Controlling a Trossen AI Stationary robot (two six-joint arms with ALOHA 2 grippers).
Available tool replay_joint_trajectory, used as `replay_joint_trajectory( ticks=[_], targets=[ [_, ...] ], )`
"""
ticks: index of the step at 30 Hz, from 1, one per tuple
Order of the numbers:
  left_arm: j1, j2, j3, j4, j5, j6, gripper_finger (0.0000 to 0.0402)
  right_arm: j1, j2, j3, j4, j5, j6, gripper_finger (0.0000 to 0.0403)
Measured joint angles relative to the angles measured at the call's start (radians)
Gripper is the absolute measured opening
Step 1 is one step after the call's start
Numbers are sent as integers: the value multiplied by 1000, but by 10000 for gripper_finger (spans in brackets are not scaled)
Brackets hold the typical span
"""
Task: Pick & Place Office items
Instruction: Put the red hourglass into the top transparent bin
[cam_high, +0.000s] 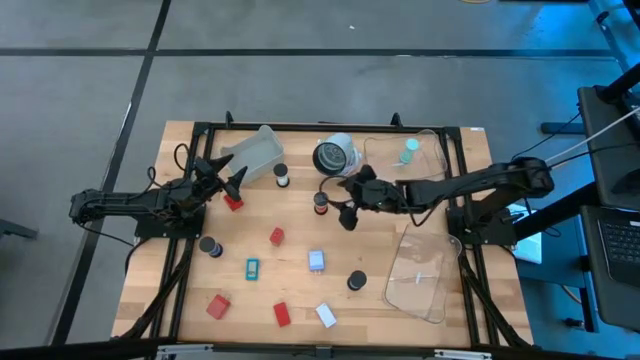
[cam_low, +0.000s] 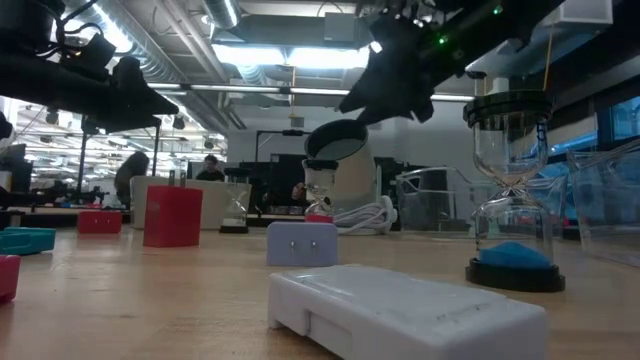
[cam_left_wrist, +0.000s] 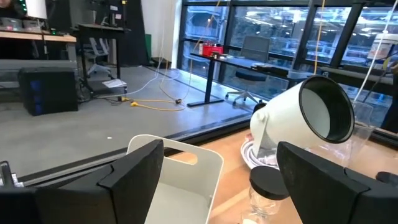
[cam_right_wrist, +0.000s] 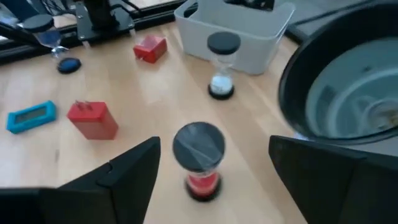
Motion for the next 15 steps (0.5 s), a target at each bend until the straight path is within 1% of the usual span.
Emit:
replay_joint_trajectory(
  ticks=[4,8,11,15],
  targets=[
    [0,0,0,0,-1,1,310,-6,33,0,38,-12,72,337],
    [0,0,0,0,-2,1,310,-6,78,0,76,48,65,362],
    [0,0,0,0,-2,0,310,-5,127,0,75,81,41,367],
    [0,0,0,0,-2,0,310,-5,171,0,78,83,42,360]
  ],
)
